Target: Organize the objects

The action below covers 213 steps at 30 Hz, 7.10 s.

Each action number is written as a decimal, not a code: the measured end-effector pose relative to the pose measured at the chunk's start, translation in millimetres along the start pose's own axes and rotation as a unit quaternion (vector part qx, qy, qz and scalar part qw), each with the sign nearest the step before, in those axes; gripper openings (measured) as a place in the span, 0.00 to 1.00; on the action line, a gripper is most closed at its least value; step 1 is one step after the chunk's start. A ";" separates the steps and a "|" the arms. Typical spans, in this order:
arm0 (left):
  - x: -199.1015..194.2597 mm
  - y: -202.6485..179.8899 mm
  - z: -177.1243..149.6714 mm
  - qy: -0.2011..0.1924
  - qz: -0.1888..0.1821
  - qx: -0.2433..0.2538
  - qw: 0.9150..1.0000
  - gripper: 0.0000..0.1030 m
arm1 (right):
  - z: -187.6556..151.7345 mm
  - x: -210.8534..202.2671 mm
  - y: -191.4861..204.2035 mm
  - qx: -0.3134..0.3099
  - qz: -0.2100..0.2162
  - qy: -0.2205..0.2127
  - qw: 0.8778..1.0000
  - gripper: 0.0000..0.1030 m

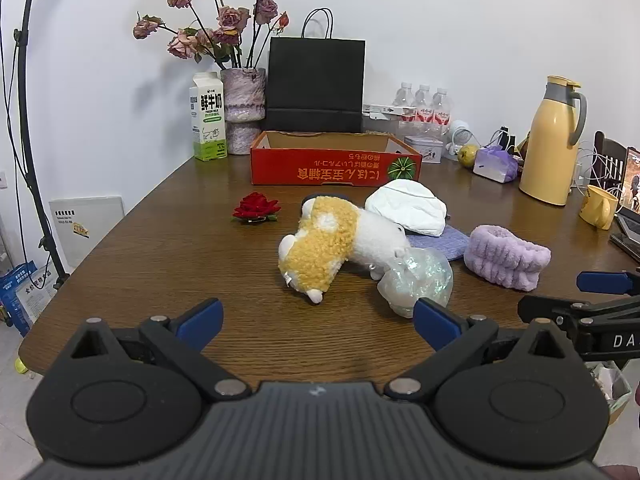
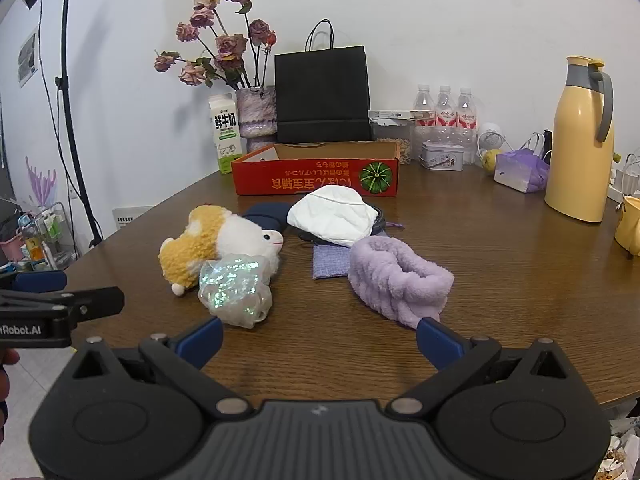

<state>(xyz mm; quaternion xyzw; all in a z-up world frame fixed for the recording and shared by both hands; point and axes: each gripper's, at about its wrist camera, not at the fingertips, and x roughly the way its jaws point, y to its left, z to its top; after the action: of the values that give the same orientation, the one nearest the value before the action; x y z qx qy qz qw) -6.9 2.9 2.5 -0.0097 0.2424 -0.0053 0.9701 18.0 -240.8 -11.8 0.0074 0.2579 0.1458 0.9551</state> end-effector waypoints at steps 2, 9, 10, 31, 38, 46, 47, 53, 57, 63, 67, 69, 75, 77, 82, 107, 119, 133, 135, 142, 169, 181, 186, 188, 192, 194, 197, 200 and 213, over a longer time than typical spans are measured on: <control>-0.1 -0.3 -0.2 0.001 -0.001 0.000 1.000 1.00 | -0.1 -0.1 0.2 0.000 0.000 0.000 1.000 1.00; -0.4 -0.2 -0.8 0.001 -0.002 -0.001 1.000 1.00 | -0.4 0.2 0.6 -0.001 -0.001 0.000 1.000 1.00; -0.5 -0.2 -0.9 0.000 -0.003 -0.002 1.000 1.00 | -0.5 0.3 0.6 -0.001 -0.001 0.000 1.000 1.00; -1.7 -0.8 -2.4 0.001 -0.005 -0.003 1.000 1.00 | -1.0 -0.2 0.1 -0.001 -0.001 0.000 1.000 1.00; -1.8 -0.9 -2.3 0.001 -0.005 -0.003 1.000 1.00 | -1.3 0.1 0.1 -0.002 -0.002 0.000 1.000 1.00; -1.8 -0.6 -2.7 0.001 -0.005 -0.003 1.000 1.00 | -1.4 0.1 0.4 -0.002 -0.002 0.000 1.000 1.00; -1.7 -0.6 -2.6 0.001 -0.005 -0.003 1.000 1.00 | -1.5 0.3 0.4 -0.002 -0.002 0.000 1.000 1.00; -1.6 -0.5 -2.8 0.001 -0.005 -0.003 1.000 1.00 | -1.4 0.3 0.6 -0.002 -0.003 0.000 1.000 1.00; -1.6 -0.4 -2.7 0.001 -0.005 -0.003 1.000 1.00 | -1.4 0.2 0.6 -0.002 -0.003 0.000 1.000 1.00; -1.5 -0.3 -2.5 0.001 -0.005 -0.003 1.000 1.00 | -1.5 0.3 0.8 -0.002 -0.003 0.000 1.000 1.00; -1.6 0.1 -3.3 0.002 -0.005 -0.003 1.000 1.00 | -1.5 0.3 0.8 -0.002 -0.003 0.000 1.000 1.00; -1.6 0.1 -3.2 0.001 -0.005 -0.003 1.000 1.00 | -1.5 0.2 0.8 -0.002 -0.003 0.000 1.000 1.00; -1.7 0.1 -3.1 0.002 -0.005 -0.003 1.000 1.00 | -1.4 -0.1 0.7 -0.002 -0.003 0.000 1.000 1.00; -1.7 0.2 -3.2 0.002 -0.006 -0.003 1.000 1.00 | -1.3 -0.1 0.8 -0.002 -0.003 0.000 1.000 1.00; -1.8 0.1 -3.2 0.002 -0.005 -0.003 1.000 1.00 | -1.2 0.0 1.0 -0.003 -0.004 0.000 1.000 1.00; 15.1 9.3 -7.3 0.020 -0.012 -0.022 0.999 1.00 | -8.4 9.3 -10.8 -0.004 0.000 -0.001 1.000 1.00; 43.2 7.5 -6.0 0.038 -0.016 -0.024 0.999 1.00 | -6.7 28.7 -26.7 -0.017 -0.020 -0.009 1.000 1.00; 62.7 -17.8 11.2 0.030 -0.021 -0.019 0.999 1.00 | 8.8 77.4 -53.4 -0.060 -0.044 -0.007 0.997 1.00; 66.2 -24.6 14.2 0.029 -0.023 -0.015 0.999 1.00 | 10.1 83.6 -57.0 -0.060 -0.038 -0.005 0.997 1.00; 73.6 -42.0 18.7 0.030 -0.023 -0.004 0.999 1.00 | 16.7 102.1 -63.0 -0.075 -0.004 0.008 0.997 0.87; 117.6 -70.3 19.8 0.076 0.019 -0.042 0.996 1.00 | 17.3 96.6 -82.1 -0.057 0.027 -0.012 0.998 0.29; 117.0 -70.8 14.1 0.078 0.003 -0.035 0.996 0.48 | 16.3 92.6 -72.8 -0.056 0.024 -0.014 0.998 0.29; 109.0 -71.1 13.1 0.062 0.004 -0.019 0.998 0.46 | 15.7 87.3 -69.1 -0.053 0.020 -0.017 0.998 0.29; 105.0 -69.5 13.2 0.057 0.001 -0.018 0.998 0.46 | 15.7 85.2 -67.3 -0.052 0.018 -0.019 0.998 0.29; 95.6 -66.2 15.8 0.042 -0.004 -0.013 0.999 0.46 | 16.9 80.8 -62.6 -0.051 0.014 -0.022 0.998 0.29; 91.7 -64.4 17.6 0.036 -0.008 -0.012 0.999 0.46 | 18.2 78.3 -59.9 -0.052 0.012 -0.025 0.998 0.29; 85.9 -60.6 20.4 0.027 -0.015 -0.011 0.999 0.46 | 21.4 74.3 -55.8 -0.052 0.010 -0.031 0.998 0.29; 80.5 -57.0 23.9 0.016 -0.020 -0.011 1.000 0.46 | 25.1 71.4 -52.0 -0.052 0.010 -0.038 0.998 0.29; 69.2 -31.3 57.3 -0.036 -0.030 -0.010 0.999 0.46 | 52.1 73.9 -32.1 -0.057 0.003 -0.065 0.996 0.29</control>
<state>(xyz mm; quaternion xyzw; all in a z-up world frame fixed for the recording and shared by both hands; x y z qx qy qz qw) 80.9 -28.5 21.3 -0.0269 0.2073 -0.0312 0.9774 113.5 -247.5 -5.6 -0.0368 0.1870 0.1623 0.9682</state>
